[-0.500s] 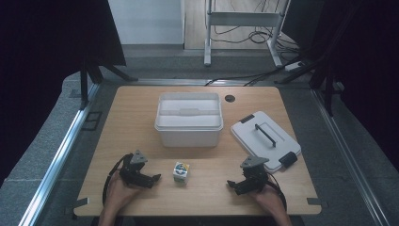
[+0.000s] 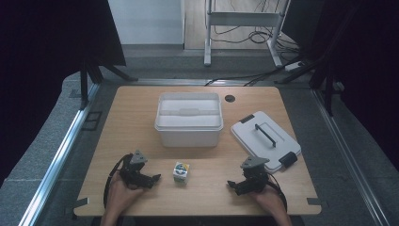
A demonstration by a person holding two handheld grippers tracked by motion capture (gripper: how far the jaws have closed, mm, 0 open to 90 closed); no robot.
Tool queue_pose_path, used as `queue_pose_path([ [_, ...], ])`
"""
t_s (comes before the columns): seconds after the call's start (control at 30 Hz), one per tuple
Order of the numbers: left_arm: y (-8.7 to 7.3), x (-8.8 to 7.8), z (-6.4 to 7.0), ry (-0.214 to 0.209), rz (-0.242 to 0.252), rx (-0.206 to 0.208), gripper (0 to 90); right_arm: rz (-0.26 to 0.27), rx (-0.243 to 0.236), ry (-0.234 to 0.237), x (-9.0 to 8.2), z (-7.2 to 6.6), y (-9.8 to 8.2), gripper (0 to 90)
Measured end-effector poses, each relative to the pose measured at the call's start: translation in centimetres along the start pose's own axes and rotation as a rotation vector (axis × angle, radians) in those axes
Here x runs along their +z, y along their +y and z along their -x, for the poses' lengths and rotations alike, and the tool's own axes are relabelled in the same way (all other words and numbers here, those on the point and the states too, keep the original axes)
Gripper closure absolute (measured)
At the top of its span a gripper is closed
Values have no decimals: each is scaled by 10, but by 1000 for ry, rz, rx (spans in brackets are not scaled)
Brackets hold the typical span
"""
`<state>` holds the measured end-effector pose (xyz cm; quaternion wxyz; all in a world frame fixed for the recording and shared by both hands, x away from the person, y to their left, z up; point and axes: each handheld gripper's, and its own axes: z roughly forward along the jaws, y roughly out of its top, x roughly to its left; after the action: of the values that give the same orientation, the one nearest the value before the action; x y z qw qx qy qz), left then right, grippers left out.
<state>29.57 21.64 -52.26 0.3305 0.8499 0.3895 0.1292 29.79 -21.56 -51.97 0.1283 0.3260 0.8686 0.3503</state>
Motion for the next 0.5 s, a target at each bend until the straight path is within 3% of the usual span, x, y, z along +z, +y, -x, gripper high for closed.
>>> queue_pose_path([
  [0.5, 0, 0, 0, 0, 0, 0, 0, -15, 5, 0, 0, -1, 2, 0],
])
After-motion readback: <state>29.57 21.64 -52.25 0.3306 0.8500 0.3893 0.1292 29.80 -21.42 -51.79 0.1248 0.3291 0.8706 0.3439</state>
